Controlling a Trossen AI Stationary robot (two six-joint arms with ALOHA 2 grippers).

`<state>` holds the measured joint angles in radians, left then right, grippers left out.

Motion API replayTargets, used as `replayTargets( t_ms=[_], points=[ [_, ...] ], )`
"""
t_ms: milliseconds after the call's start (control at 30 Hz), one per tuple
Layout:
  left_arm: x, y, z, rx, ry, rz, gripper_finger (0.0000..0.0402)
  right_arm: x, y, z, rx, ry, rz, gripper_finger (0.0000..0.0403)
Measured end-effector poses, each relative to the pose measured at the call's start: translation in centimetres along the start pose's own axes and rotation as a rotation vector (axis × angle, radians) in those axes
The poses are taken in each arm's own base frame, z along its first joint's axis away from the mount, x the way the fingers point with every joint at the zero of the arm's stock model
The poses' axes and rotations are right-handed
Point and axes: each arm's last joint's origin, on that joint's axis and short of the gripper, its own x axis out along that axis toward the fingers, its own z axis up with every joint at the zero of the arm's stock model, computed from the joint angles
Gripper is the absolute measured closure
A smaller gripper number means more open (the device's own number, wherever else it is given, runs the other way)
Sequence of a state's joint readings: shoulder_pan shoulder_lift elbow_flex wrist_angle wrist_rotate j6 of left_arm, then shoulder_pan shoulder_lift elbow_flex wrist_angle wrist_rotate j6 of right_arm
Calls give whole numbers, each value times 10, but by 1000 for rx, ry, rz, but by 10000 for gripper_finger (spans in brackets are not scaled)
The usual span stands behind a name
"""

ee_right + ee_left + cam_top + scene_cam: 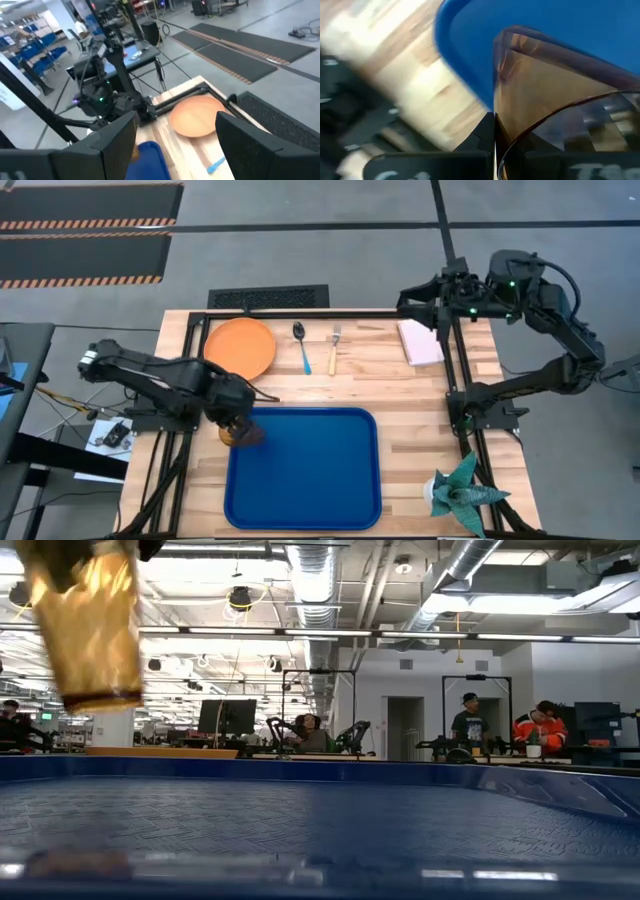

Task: Pick and place plate/cup/fork/spoon on tray
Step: Put the brown cup on the top left of the blue tray

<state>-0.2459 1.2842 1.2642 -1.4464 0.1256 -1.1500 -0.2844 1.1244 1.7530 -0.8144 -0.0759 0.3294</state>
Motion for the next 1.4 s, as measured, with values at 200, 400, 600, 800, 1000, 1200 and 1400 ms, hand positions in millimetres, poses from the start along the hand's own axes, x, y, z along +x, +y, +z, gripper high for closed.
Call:
replayTargets(
  t_ms=[200, 400, 600, 800, 1000, 1200, 1400],
  points=[
    [7, -14, 13, 126, 41, 159, 401, 3, -1, -3, 2, 33, -12, 108],
    [17, -22, 26, 239, 46, 142, 401, 10, -3, -5, 4, 61, -22, 108],
    [21, -19, 41, 368, 54, 166, 401, 13, -3, -6, -9, 69, -21, 108],
    [18, -11, 54, 401, 53, 159, 401, 12, -3, -6, -10, 69, -21, 108],
    [18, -8, 55, 414, 64, 176, 401, 12, -3, -6, -11, 73, -22, 108],
    [18, -8, 58, 441, 61, 158, 401, 12, -3, -6, -11, 73, -22, 108],
    [24, -2, 62, 445, 87, 158, 401, 12, -3, -6, -11, 72, -22, 108]
  ],
)
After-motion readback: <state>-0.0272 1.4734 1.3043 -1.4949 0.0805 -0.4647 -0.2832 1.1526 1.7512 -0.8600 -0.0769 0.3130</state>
